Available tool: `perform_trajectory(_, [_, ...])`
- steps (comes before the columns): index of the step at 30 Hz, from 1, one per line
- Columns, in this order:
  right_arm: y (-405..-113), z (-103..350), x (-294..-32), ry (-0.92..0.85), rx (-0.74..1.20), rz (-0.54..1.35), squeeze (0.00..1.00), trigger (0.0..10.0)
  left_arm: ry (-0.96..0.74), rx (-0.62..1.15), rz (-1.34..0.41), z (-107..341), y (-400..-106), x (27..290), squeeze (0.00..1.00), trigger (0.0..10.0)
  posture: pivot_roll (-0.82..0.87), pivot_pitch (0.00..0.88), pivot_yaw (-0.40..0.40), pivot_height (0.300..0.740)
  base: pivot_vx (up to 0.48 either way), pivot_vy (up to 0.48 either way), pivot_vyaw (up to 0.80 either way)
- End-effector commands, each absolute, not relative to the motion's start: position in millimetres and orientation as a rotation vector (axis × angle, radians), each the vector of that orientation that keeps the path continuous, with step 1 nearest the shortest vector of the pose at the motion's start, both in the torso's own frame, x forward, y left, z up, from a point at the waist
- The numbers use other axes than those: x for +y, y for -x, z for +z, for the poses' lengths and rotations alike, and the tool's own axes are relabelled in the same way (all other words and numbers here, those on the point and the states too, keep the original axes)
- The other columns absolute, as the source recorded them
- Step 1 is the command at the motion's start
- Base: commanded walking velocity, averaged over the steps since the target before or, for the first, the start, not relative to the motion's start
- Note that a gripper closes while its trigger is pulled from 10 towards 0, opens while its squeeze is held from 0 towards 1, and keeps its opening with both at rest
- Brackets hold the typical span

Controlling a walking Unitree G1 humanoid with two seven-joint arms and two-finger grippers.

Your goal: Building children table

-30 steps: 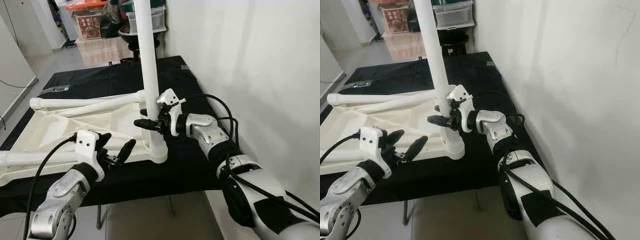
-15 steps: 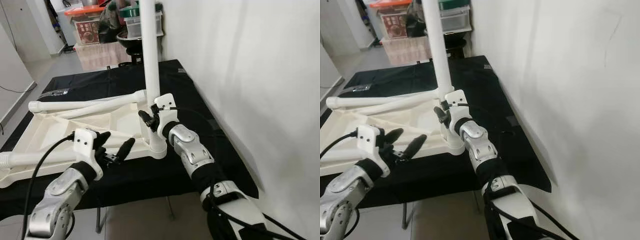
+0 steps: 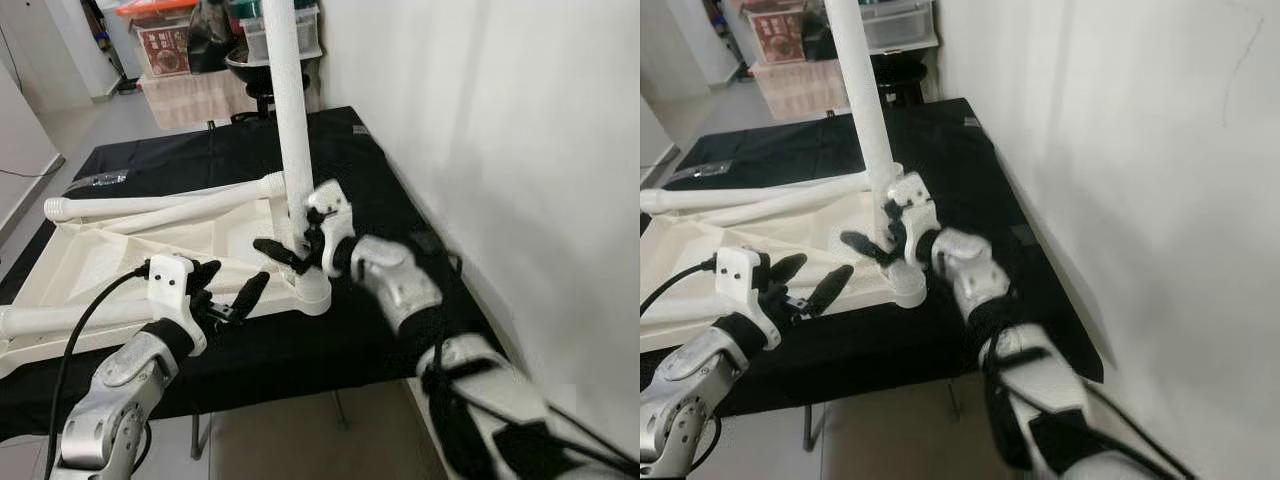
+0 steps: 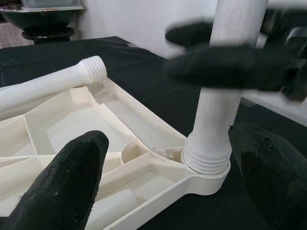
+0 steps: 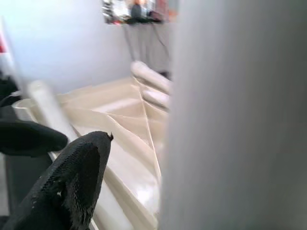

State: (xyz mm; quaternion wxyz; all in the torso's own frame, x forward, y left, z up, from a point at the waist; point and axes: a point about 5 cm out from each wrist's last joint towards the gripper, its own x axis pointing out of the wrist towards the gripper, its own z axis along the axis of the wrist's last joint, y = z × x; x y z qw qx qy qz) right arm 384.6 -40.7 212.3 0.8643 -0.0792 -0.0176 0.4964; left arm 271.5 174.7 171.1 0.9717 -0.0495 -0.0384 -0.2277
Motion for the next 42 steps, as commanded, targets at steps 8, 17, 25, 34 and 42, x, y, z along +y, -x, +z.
perform_trajectory(8, [-379, 205, -32, 0.155, 0.019, 1.186, 0.0, 0.0, 0.108, -0.068, -0.444, 169, -271, 179, 0.0, 10.0, 0.0, 0.05, 0.06, 0.74, 0.0, 0.0, 0.0])
perform_trajectory(17, [-383, 192, -42, 0.228, 0.072, 1.114, 0.0, 0.0, 0.11, -0.067, -0.444, 169, -270, 178, 0.0, 10.0, 0.01, 0.057, 0.055, 0.74, 0.0, 0.0, 0.0])
perform_trajectory(25, [-374, 141, -44, 0.128, 0.208, 0.502, 0.0, 0.0, 0.11, -0.069, -0.444, 171, -271, 180, 0.0, 10.0, -0.01, 0.05, 0.07, 0.74, 0.0, 0.0, 0.0])
perform_trajectory(34, [-377, 146, -33, 0.14, 0.178, 0.582, 1.0, 10.0, 0.117, -0.076, -0.434, 170, -273, 180, 0.0, 10.0, -0.01, 0.045, 0.057, 0.74, 0.0, 0.0, 0.0])
perform_trajectory(42, [-382, 178, -29, 0.1, 0.067, 0.715, 1.0, 10.0, 0.117, -0.071, -0.44, 170, -273, 181, 0.0, 10.0, -0.01, 0.053, 0.071, 0.74, 0.0, 0.0, 0.0])
